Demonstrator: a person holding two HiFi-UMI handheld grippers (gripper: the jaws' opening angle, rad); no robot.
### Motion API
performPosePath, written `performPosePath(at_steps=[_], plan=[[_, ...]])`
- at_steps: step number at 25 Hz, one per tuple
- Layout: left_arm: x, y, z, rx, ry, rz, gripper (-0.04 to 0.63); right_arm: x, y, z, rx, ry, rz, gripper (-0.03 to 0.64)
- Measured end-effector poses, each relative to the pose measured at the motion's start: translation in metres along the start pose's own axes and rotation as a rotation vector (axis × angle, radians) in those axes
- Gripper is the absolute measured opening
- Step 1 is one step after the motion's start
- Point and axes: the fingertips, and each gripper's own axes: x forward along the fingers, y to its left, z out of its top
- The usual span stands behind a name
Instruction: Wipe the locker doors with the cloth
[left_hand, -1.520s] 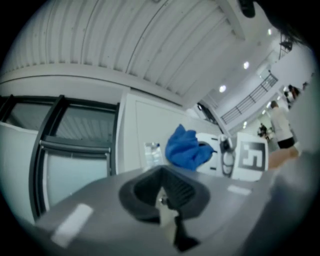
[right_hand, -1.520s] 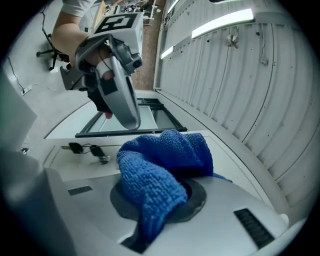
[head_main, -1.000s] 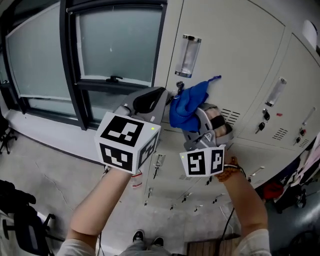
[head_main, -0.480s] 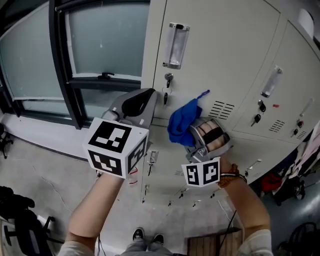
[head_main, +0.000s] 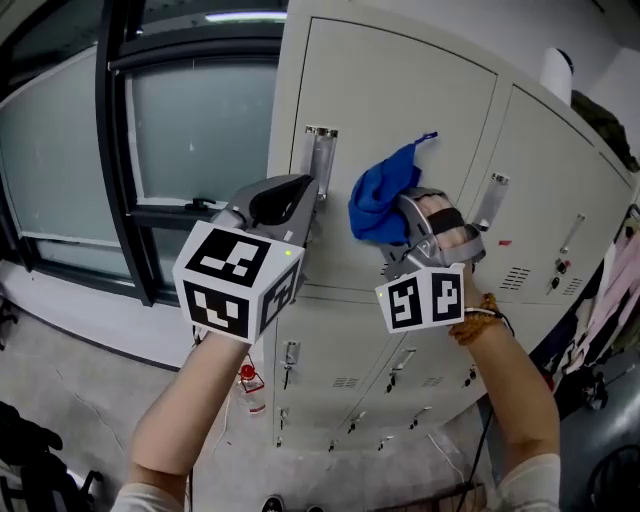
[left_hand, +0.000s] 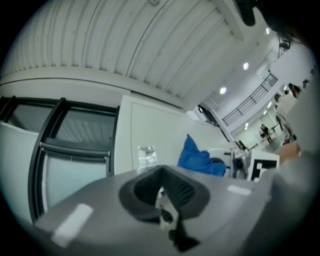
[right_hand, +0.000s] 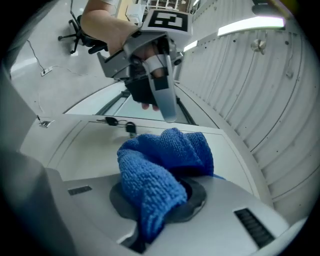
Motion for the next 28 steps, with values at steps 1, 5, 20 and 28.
performPosePath(at_steps=[1, 5, 20, 28], plan=[[0.003, 0.0, 0.008, 0.006, -0.004, -0.005, 0.004, 0.004, -0.015, 0.001, 0.009, -0.004, -0.016, 0.038], [0.015, 0.003, 0.036, 0.05, -0.028, -0.006, 0.003, 0.021, -0.07, 0.009, 0.023, -0.024, -0.08, 0.038], [0.043, -0.008, 0.101, 0.11, -0.117, -0.034, 0.003, 0.044, -0.198, -0.001, 0.037, -0.009, -0.245, 0.038], [0.048, -0.041, 0.087, 0.097, -0.105, -0.095, 0.003, 0.015, -0.192, -0.04, 0.104, 0.04, -0.284, 0.037]])
